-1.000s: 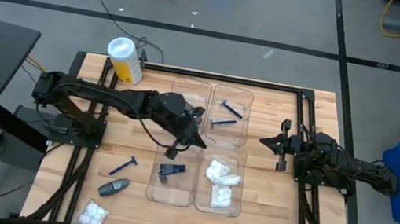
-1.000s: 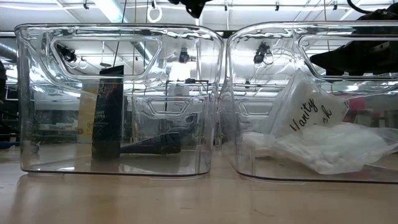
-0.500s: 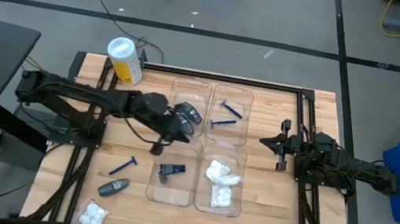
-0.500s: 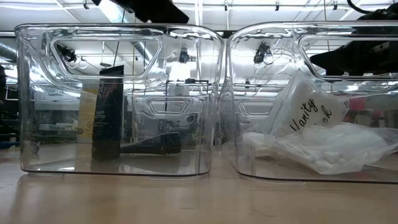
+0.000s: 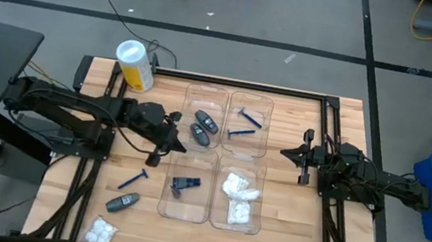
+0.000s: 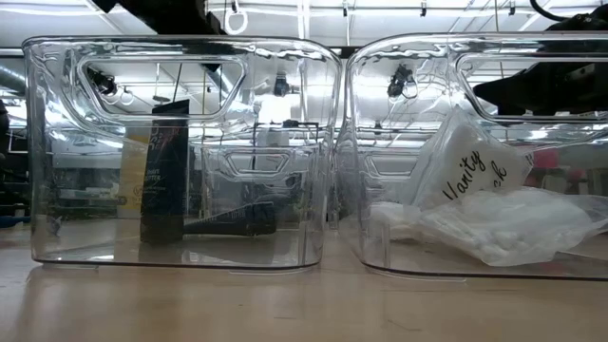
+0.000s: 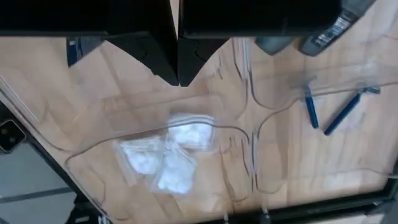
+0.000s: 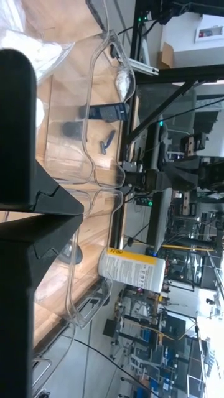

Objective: Pick & Place Travel size toiletries
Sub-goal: Put the razor into the top right transparent bin

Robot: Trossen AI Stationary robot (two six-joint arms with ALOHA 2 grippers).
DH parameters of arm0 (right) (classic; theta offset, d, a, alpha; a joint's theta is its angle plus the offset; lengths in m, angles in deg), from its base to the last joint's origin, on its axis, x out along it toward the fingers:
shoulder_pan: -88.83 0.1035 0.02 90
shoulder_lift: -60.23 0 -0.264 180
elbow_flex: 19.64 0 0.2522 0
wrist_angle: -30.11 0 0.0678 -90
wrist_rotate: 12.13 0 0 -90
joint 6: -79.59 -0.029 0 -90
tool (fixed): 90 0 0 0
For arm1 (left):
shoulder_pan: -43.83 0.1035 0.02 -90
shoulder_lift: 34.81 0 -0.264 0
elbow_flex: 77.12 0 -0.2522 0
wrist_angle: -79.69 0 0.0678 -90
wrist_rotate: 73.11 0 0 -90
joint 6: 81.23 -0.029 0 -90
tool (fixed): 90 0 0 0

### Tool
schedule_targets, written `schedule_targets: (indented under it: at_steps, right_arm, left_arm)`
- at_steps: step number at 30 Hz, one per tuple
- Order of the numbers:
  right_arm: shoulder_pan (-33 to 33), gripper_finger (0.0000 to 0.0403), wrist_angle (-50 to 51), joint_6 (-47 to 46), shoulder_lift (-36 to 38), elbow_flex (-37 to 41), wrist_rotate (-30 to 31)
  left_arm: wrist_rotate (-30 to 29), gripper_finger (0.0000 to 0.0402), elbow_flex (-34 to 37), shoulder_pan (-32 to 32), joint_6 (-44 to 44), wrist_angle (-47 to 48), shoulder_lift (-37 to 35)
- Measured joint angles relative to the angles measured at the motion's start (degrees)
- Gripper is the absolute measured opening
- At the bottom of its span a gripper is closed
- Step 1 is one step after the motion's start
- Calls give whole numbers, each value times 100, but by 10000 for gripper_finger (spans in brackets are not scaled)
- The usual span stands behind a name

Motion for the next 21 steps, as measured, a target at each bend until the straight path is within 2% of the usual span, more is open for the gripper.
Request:
schedule_targets:
  at_steps: [9,21]
  right_arm:
    - [1,14,-7,-2,-88,1,7]
    - [1,14,1,0,-107,0,9]
  left_arm:
    - [-216,0,-8,-10,184,677,-269]
    - [-567,0,-365,-329,911,2312,-282]
